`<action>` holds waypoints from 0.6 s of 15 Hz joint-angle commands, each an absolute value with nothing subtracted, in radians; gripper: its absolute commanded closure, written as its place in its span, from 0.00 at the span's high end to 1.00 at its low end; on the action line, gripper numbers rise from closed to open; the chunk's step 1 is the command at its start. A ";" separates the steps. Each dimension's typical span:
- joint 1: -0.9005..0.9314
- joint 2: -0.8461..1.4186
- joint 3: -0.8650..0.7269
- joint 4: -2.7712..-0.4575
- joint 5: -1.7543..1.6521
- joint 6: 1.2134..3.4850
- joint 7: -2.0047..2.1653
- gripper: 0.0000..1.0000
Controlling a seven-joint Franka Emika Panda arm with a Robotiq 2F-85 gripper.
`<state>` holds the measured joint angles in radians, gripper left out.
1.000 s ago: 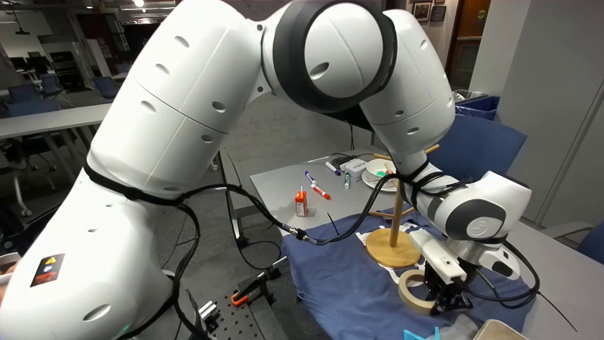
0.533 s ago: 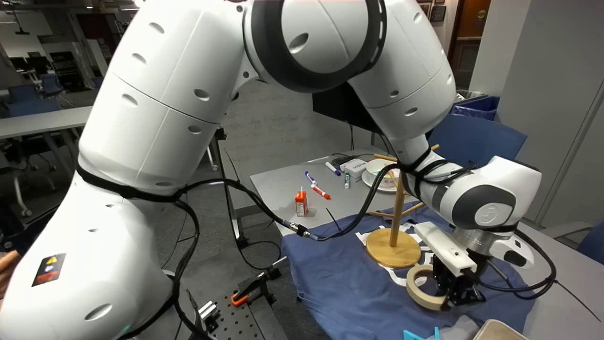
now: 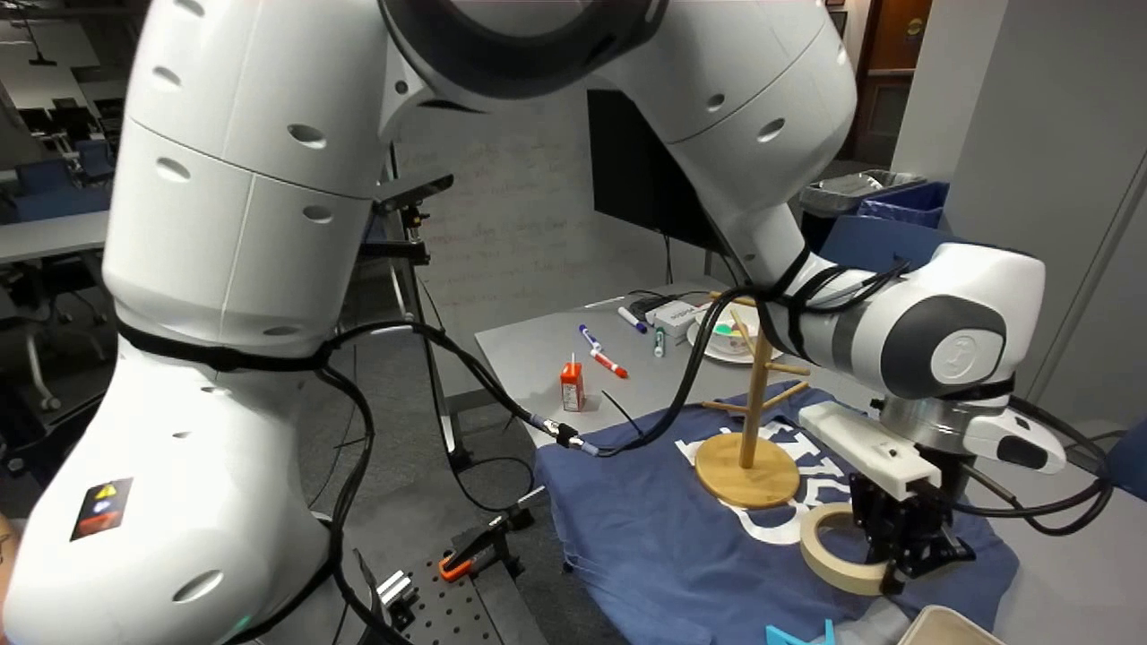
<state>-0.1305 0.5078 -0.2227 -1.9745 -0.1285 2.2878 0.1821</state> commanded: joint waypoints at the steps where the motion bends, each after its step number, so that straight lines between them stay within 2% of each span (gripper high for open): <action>1: -0.111 0.379 -0.242 -2.058 -0.177 2.285 0.203 0.06; 9: -0.130 0.176 -0.235 -2.150 -0.237 2.281 0.184 0.06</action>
